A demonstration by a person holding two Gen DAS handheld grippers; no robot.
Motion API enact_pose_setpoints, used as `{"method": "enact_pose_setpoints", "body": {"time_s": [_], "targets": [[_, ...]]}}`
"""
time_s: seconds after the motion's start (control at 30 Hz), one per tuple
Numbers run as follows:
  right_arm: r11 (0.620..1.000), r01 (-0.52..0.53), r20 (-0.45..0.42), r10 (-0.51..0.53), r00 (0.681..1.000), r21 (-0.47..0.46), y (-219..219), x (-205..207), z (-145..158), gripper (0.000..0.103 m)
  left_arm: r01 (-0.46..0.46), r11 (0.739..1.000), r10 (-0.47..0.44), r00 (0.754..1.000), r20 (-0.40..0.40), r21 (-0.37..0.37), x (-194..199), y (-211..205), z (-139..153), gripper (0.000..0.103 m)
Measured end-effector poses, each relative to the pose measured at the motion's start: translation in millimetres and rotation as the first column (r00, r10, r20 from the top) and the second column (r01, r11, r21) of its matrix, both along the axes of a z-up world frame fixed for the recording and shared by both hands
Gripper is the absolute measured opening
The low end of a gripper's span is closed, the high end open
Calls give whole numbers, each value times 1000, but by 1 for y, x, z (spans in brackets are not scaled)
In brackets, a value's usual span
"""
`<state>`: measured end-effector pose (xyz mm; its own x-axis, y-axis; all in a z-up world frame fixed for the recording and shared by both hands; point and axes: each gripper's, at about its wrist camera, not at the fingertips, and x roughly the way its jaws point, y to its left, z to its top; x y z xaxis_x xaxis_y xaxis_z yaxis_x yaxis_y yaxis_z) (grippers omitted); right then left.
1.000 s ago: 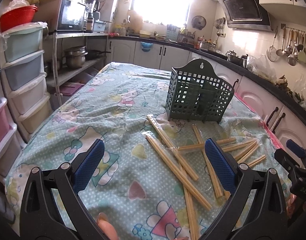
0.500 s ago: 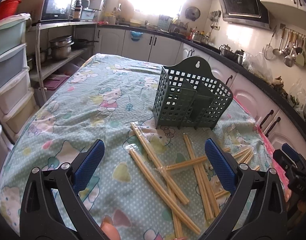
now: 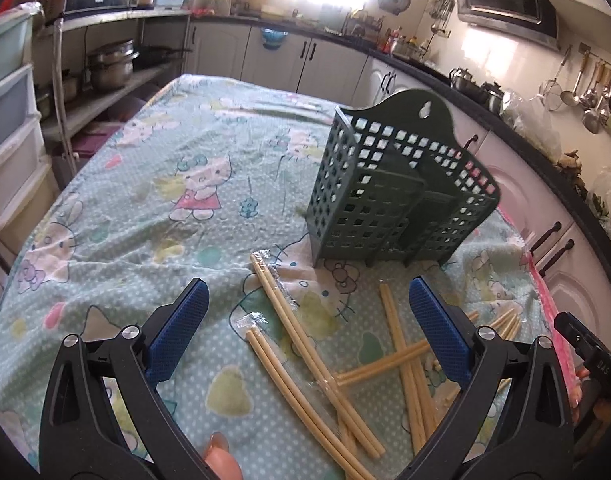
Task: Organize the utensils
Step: 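Lower the left tool toward chopsticks while the right tool lowers toward other chopsticks, then close the left tool on a chopstick pair while the right tool closes on chopsticks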
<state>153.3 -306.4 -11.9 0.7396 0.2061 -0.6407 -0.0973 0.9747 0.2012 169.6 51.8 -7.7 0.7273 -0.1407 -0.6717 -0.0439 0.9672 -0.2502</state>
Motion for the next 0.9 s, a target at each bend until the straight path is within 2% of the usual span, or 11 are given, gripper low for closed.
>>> {"method": "enact_pose_setpoints", "body": {"time_s": [0.13,0.17,0.33,0.43,0.77,0.9], "targets": [[1000,-6,-52,7,999,7,-2,14,-8,76,15,1000,-16,998,-53,-12,15,3,-11,90],[1000,-9,-62,9,998,9,-3,17,-10,74,17,1000,-18,998,-65,-16,18,4,-13,88],[998,-4,-131,12,991,60,-15,38,-21,58,18,999,-23,990,-136,-40,32,11,-29,71],[995,10,-176,7,984,97,-25,52,-26,50,9,999,-16,986,-167,-42,38,14,-35,67],[969,68,-360,22,933,237,-54,89,-48,28,-3,999,-5,978,-207,-39,53,21,-43,60],[973,63,-384,27,923,220,-53,98,-49,11,-10,999,-2,972,-235,-50,60,24,-47,58]]}}
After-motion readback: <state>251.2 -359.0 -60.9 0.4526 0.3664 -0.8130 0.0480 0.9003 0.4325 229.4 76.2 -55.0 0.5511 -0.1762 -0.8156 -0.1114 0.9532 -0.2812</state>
